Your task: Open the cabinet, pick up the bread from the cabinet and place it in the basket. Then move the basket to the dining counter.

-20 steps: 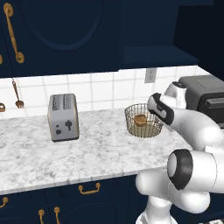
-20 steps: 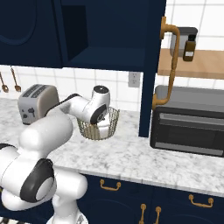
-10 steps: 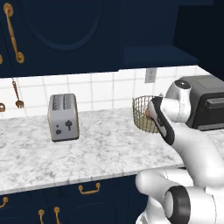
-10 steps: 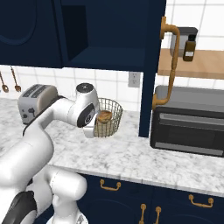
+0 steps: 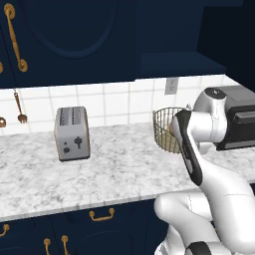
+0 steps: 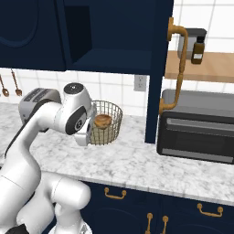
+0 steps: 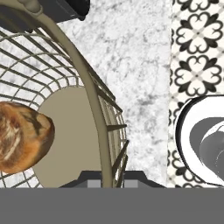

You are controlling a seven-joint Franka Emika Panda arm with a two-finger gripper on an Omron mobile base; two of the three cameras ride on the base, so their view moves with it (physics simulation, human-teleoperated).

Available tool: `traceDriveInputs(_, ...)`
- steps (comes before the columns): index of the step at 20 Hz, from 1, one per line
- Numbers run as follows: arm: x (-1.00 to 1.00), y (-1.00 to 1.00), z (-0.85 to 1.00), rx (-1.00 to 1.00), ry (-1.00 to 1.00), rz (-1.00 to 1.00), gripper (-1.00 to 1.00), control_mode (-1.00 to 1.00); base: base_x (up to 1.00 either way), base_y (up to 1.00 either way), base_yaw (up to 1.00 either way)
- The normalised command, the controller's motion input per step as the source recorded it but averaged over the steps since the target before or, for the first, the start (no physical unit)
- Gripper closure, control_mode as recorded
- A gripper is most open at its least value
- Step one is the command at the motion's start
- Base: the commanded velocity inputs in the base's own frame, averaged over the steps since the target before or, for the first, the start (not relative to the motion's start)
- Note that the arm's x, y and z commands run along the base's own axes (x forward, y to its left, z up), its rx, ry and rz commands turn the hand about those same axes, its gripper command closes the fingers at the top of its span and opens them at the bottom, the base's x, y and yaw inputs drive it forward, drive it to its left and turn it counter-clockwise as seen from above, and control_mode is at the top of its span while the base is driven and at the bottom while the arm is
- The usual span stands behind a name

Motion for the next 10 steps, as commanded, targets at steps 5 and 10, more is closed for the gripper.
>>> traceDriveInputs(5,-0.07,0.0,0.0,0.0,0.0,0.0,1.0,-1.0,0.0,0.0,0.0)
traceDriveInputs(10,-0.11,0.0,0.0,0.0,0.0,0.0,1.0,-1.0,0.0,0.0,0.0)
